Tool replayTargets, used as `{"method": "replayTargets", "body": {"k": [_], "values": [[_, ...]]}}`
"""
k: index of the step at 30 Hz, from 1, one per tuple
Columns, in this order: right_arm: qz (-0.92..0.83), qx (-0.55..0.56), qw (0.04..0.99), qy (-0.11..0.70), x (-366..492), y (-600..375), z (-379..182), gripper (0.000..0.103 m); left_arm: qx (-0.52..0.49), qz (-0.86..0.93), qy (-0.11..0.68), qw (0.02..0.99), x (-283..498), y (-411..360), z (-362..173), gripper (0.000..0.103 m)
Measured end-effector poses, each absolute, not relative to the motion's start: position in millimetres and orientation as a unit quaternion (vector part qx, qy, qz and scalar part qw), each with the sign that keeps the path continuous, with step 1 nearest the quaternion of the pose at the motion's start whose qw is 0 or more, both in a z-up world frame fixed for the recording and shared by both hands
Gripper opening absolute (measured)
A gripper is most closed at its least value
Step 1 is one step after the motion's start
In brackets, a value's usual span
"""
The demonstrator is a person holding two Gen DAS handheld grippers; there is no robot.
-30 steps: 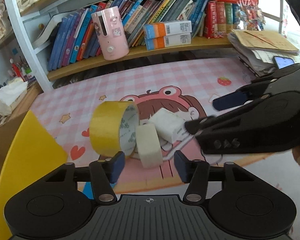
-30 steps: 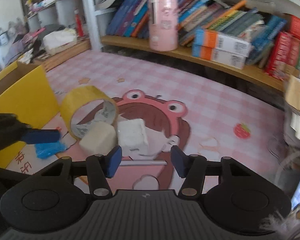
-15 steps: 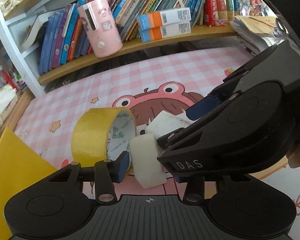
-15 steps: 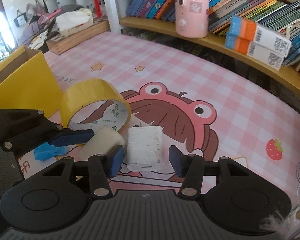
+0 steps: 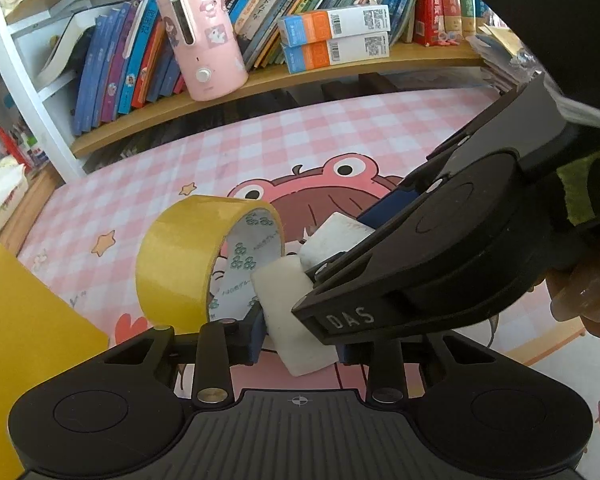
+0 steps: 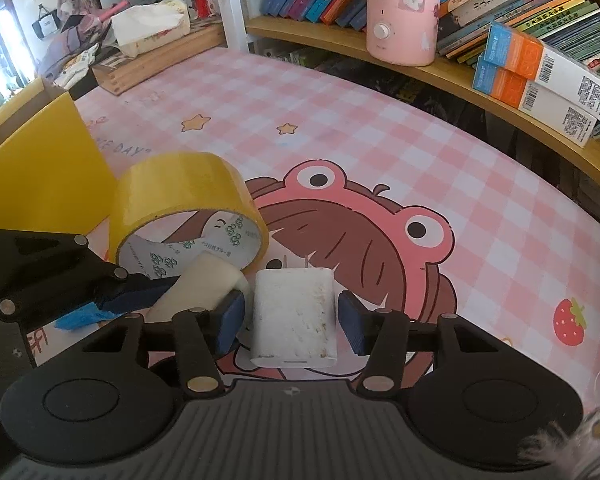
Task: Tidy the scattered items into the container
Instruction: 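Grasp the beige foam block with the left tool while the right tool grasps the white power bank, then lift the foam block and power bank off the mat with both tools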
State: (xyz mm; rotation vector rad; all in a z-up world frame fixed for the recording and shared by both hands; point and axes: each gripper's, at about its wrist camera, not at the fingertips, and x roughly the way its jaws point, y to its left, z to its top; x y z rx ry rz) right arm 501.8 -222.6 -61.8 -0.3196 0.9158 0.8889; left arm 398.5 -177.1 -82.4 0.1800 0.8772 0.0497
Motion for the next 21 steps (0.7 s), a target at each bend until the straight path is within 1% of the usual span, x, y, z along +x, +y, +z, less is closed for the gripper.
{"method": "replayTargets", "body": {"k": [3,8,10,13,14,15,21], "values": [[0.414,-0.145,0.789,0.431,501,-227,-61,0.042,0.072,0.022,0.425,0.902,395,-172,-81,0.026],[0.407,-0.154,0.791,0.429,496,-226,-61,0.042,0.059,0.024,0.432,0.900,382,-169,-79,0.025],[0.404,-0.164,0.788,0.435,497,-221,-65,0.044,0.063,0.023,0.434,0.898,378,-169,-80,0.025],[0.403,-0.182,0.792,0.421,494,-215,-68,0.046,0.063,0.025,0.439,0.896,377,-167,-80,0.026],[0.402,-0.185,0.793,0.418,494,-214,-68,0.042,0.060,0.026,0.440,0.895,378,-166,-80,0.027],[0.401,-0.188,0.795,0.414,493,-214,-69,0.041,0.059,0.028,0.441,0.895,378,-166,-80,0.027],[0.389,-0.168,0.810,0.406,484,-229,-60,0.041,0.059,0.031,0.436,0.897,374,-166,-79,0.024]]}}
